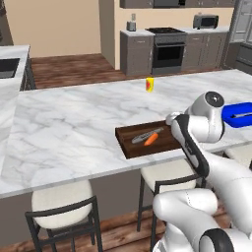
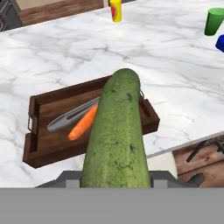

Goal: Gather the carrot and cucumber from the fridge and place them on a tray on the dining counter. Then gather the chicken drumsticks from the fridge and place them on the other tray.

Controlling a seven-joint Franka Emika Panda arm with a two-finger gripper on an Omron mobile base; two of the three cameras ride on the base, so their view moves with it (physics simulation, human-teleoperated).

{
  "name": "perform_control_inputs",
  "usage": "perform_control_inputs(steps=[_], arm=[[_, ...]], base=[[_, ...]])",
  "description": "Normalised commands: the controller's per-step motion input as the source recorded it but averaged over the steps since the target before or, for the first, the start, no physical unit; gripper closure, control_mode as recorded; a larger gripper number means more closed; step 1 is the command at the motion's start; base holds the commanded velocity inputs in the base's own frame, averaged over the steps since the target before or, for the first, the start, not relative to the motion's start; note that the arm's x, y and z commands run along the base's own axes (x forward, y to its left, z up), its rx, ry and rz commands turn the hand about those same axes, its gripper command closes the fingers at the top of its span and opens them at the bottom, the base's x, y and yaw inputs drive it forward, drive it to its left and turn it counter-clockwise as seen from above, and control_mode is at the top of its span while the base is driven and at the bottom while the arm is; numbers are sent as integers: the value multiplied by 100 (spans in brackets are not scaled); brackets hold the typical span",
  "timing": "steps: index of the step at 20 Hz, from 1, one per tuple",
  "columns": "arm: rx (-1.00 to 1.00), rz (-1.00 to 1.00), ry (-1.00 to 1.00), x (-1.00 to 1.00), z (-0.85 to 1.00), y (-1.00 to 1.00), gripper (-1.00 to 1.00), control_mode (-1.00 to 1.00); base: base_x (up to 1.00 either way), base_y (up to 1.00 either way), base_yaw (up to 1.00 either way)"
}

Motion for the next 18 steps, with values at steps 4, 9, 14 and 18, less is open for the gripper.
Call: perform_control_inputs(steps=[4, 9, 14, 18], arm=[[0, 0, 0, 45, -34, 0, 100, -100], [0, 0, 0, 36, -40, 0, 100, -100], [0, 0, 0, 29, -30, -1, 100, -100], [0, 0, 0, 22, -32, -1, 100, -100]], base=[[0, 0, 0], [0, 0, 0], [0, 0, 0], [0, 0, 0]])
